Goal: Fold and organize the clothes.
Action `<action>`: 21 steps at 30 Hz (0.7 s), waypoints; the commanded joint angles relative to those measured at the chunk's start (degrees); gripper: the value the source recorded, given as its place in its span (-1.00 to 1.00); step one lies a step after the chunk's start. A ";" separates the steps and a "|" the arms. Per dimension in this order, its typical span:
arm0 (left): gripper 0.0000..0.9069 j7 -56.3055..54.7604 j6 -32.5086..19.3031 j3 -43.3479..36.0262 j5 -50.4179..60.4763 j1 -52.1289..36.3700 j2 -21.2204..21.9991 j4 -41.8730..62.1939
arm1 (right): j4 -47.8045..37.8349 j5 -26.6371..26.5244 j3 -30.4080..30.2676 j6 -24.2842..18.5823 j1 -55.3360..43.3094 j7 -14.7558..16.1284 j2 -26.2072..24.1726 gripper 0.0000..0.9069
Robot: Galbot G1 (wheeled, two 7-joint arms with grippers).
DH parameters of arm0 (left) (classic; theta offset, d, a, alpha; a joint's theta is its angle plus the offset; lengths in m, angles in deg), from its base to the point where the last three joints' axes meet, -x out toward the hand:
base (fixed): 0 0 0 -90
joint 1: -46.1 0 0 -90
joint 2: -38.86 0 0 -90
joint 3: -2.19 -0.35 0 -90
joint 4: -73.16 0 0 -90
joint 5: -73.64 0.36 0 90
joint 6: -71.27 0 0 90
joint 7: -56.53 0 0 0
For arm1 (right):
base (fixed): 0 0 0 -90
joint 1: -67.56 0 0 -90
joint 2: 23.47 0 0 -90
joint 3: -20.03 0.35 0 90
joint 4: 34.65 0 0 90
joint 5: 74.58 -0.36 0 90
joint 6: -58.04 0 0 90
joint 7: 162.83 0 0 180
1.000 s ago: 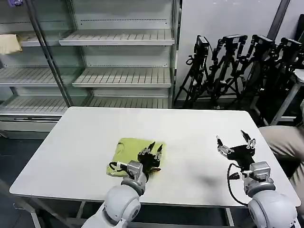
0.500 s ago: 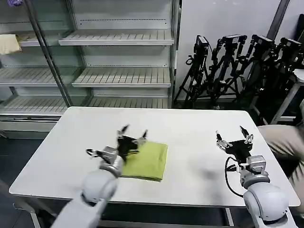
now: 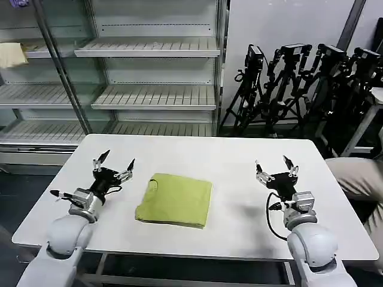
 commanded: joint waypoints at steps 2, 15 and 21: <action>1.00 3.50 -4.28 4.23 4.28 2.14 -1.45 0.81 | -3.53 0.01 -2.67 -3.64 -1.83 0.61 1.61 1.00; 1.00 3.32 -4.67 4.87 5.30 1.79 -1.16 0.48 | -4.37 4.19 -3.43 -3.15 -2.68 2.30 1.64 1.00; 1.00 3.02 -5.51 4.89 5.03 2.40 -1.90 0.24 | -4.01 7.28 -2.70 -5.67 -1.80 2.77 1.86 1.00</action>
